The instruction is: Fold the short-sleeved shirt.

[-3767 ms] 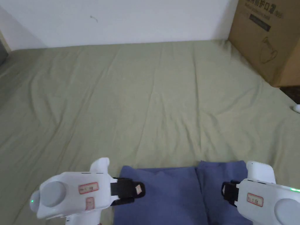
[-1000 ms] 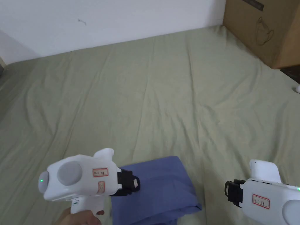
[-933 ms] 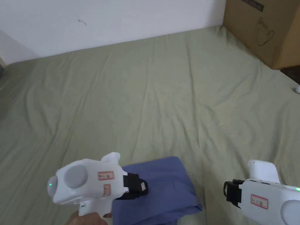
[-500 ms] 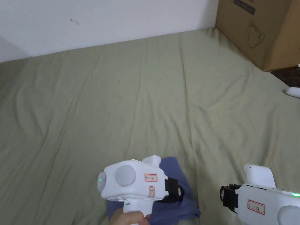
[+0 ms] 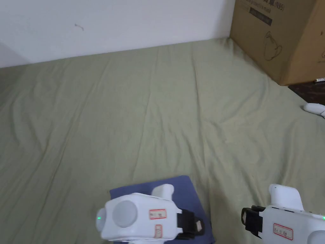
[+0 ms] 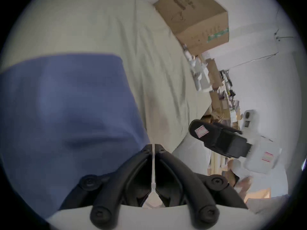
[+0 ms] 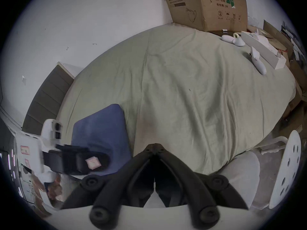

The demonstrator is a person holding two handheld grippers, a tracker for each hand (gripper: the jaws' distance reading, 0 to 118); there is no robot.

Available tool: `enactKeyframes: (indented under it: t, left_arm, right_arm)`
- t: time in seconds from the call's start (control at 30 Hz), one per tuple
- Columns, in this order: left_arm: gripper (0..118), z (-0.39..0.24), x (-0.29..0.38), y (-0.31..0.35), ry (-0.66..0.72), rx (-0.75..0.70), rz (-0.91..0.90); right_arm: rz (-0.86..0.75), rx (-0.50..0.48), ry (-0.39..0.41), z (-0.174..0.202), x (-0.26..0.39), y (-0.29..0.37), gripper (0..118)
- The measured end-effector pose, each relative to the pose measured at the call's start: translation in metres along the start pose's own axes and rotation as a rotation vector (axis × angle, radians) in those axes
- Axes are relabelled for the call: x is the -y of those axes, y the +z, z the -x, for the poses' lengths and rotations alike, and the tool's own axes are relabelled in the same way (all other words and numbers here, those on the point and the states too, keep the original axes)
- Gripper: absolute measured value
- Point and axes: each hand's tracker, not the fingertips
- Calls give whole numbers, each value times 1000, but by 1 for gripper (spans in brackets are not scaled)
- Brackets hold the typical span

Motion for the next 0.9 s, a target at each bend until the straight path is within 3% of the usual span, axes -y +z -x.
enactKeyframes:
  t: [0.1,0.27,0.37,0.43,0.53,0.6,0.63,0.7,0.73,0.9]
  left_arm:
    - [3,23,1,57,35,-22,-121]
    - [2,89,24,130,205,-114,-256]
    - [2,114,46,148,315,-51,-291]
    - [2,118,56,153,319,-44,-302]
    - [2,125,64,153,336,-60,-315]
    - [6,133,67,150,376,-9,-307]
    - [20,136,67,150,387,20,-292]
    - [98,140,65,146,402,47,-252]
    - [116,141,62,140,389,52,-247]
    - [118,149,45,124,370,104,-290]
  right_arm:
    - [-6,-30,48,18,-6,1,0]
    - [30,-215,124,75,-18,-16,0]
    - [112,-273,197,112,-15,-46,0]
    - [161,-281,237,129,-9,-71,0]
    - [291,-149,236,136,8,-118,0]
    - [241,-200,180,130,9,-116,0]
    - [236,-211,139,128,5,-108,0]
    - [245,-219,158,124,2,-107,0]
    - [249,-221,169,124,2,-108,0]
    - [238,-210,169,127,4,-107,0]
